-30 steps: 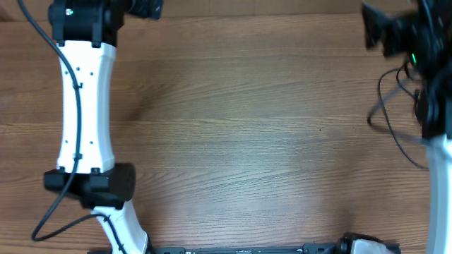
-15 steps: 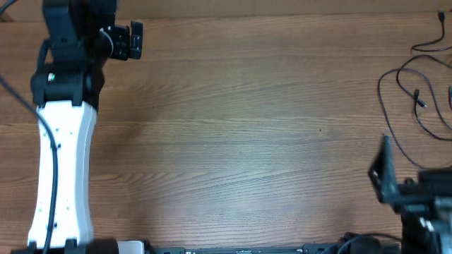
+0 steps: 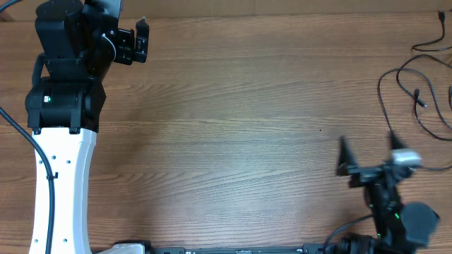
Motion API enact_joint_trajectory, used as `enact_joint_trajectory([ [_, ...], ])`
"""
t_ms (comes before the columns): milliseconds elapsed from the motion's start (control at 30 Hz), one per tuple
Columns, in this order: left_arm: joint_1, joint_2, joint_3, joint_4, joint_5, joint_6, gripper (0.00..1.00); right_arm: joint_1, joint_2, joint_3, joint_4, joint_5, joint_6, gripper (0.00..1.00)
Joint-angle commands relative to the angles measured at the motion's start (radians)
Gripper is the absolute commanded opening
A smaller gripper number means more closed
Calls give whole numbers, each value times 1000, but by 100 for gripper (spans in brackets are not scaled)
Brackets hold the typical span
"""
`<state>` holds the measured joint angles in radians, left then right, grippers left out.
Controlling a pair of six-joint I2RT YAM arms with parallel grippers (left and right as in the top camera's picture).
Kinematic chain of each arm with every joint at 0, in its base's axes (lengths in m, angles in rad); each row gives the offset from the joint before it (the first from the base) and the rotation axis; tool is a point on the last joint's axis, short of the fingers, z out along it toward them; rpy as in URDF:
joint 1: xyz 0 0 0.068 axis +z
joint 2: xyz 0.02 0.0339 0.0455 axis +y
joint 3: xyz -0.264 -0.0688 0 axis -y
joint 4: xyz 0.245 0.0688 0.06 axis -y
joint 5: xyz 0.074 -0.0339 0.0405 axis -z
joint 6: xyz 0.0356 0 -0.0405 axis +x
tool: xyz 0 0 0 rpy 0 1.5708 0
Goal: Untangle cables
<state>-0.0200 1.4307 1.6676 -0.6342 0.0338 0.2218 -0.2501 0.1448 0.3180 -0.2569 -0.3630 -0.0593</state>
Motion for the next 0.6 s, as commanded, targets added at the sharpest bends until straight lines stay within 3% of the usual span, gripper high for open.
enact_joint_trajectory([
  [0, 0, -12, -10, 8, 7, 42, 100, -4, -5, -97, -20, -166, -69, 100],
  [233, 0, -12, -10, 7, 8, 41, 100, -4, -5, -185, -114, 119, 15, 100],
  [400, 0, -12, -10, 8, 9, 41, 100, -4, 0, -182, -225, 207, 13, 100],
  [567, -1, -12, -10, 12, 12, 40, 100, -4, 8, -182, -224, 206, 14, 100],
])
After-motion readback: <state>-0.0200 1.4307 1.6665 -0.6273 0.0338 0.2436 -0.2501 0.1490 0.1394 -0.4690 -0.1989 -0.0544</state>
